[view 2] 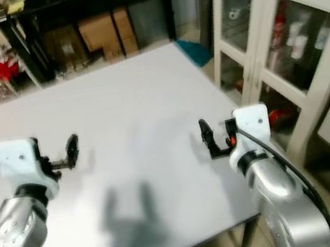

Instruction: Setting the table

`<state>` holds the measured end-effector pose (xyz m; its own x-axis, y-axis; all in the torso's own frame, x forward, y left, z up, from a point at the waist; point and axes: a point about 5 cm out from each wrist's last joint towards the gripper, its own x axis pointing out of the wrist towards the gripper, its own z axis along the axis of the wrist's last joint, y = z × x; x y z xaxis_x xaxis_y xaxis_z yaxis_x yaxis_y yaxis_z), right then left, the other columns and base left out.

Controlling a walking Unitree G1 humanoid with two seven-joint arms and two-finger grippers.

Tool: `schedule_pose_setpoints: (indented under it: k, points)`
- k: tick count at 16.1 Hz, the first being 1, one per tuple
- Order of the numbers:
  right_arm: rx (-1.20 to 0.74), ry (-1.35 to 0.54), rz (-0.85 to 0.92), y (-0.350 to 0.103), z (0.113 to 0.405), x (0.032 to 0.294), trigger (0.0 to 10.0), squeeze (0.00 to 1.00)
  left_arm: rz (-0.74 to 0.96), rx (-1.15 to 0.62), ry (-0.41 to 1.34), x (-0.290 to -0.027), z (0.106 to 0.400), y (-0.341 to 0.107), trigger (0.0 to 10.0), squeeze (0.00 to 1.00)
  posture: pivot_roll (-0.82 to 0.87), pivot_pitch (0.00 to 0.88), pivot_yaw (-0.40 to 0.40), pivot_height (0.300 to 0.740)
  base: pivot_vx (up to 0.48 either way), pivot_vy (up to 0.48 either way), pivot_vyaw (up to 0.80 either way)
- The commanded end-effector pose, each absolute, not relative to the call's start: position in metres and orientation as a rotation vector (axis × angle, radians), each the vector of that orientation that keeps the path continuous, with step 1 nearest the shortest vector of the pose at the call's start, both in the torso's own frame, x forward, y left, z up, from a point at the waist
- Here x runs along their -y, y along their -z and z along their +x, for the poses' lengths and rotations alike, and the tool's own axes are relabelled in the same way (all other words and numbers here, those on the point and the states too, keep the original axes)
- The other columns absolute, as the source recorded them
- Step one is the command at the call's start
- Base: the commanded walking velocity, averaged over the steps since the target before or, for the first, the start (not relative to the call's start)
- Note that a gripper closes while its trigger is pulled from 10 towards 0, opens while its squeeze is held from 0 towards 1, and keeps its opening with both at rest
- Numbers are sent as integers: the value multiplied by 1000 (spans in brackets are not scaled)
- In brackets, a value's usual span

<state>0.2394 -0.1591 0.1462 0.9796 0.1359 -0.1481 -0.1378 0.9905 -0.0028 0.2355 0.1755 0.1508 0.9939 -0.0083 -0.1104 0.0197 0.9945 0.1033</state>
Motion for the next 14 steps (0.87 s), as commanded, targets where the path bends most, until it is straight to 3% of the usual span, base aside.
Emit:
schedule_pose_setpoints:
  k: [1,7,14]
  points:
    - [-140,-151,-22,-148,241,159,10000,1000,127,-134,34,-171,234,-147,10000,0,-27,0,55,740,0,0,800]
    - [-126,-129,-37,-158,250,162,10000,1000,137,-108,-33,-179,239,-151,10000,0,-28,0,20,740,0,0,800]
    - [-136,-93,-34,-160,254,168,10000,1000,117,-84,-17,-174,240,-159,10000,0,-14,0,15,740,0,396,800]
